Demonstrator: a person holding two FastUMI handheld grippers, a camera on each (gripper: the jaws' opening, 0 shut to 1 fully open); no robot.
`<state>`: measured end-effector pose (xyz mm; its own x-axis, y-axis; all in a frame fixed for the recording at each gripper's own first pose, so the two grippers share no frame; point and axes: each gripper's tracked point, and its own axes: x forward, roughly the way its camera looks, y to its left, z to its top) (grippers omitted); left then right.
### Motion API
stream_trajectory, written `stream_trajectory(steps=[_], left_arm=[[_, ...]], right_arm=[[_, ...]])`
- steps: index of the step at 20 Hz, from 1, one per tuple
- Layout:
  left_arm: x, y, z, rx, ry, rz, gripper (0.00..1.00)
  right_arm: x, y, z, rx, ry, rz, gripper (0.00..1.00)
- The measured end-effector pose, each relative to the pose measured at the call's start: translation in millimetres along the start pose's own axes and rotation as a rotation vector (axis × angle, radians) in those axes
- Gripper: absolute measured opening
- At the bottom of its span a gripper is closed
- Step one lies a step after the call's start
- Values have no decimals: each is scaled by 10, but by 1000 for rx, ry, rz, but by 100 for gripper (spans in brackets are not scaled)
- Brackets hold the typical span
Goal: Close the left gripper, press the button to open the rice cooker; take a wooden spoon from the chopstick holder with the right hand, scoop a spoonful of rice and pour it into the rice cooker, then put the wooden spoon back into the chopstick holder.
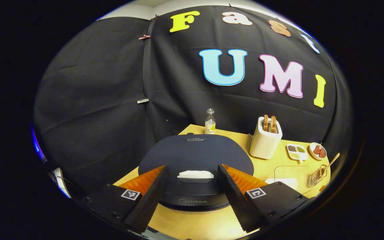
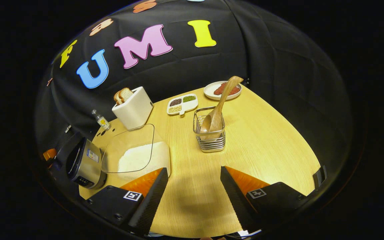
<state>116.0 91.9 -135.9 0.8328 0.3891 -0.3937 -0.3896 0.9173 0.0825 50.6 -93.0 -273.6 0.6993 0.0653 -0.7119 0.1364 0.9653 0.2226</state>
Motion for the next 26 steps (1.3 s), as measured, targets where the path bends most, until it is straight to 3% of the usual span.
stream_trajectory(steps=[3, 5, 16, 18, 21, 26], left_arm=[[80, 5, -157, 2, -3, 6, 100], [142, -5, -343, -12, 55, 3, 100], [163, -20, -352, -8, 24, -3, 100], [113, -21, -350, -12, 38, 27, 100], [-164, -184, -90, -36, -30, 22, 96], [-755, -522, 564, -38, -241, -109, 96]], right_arm=[[-8, -11, -66, -14, 24, 7, 99], [-9, 11, -76, -26, 30, 22, 99], [11, 56, -58, -111, 33, 145, 99], [-13, 85, 5, -146, 17, 172, 99], [-191, 206, 366, -188, -104, 208, 99], [-755, 342, 962, -194, -313, 164, 99]])
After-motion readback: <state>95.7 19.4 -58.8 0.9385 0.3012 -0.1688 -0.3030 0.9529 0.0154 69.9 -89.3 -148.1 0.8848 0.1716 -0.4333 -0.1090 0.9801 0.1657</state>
